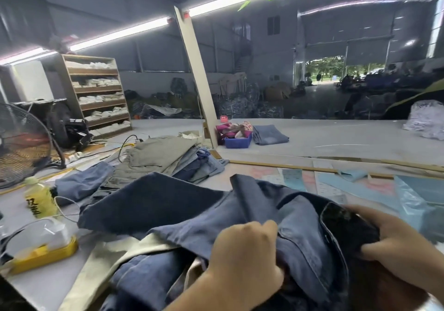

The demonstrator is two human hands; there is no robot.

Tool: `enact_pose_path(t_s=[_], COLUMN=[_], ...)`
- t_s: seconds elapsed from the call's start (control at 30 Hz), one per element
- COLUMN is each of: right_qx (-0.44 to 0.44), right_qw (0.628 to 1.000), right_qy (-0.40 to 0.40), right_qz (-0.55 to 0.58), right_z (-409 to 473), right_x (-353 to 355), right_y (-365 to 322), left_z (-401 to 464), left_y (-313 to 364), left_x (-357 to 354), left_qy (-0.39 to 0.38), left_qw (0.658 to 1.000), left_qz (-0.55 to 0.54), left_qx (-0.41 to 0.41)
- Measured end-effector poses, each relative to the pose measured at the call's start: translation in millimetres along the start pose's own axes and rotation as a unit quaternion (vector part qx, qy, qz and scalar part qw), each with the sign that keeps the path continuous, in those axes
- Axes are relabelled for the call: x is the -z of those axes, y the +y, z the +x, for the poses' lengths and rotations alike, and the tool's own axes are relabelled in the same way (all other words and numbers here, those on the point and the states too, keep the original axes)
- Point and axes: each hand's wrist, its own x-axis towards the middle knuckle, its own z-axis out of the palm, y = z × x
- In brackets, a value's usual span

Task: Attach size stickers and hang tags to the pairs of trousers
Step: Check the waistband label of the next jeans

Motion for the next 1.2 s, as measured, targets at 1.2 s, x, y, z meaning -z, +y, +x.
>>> enact_pose_path(t_s=[1.2], right_qx=[-0.065], right_qw=[0.993], right_qy=[-0.005], right_qz=[-0.100], right_z=[-24.4], right_x=[-5.7], right_y=[-36.4], left_z=[-14.1], left_y=[-17.1], left_x=[-4.2], left_qy=[-0.150], left_qw=[0.974], left_qz=[-0.166], left_qx=[-0.035])
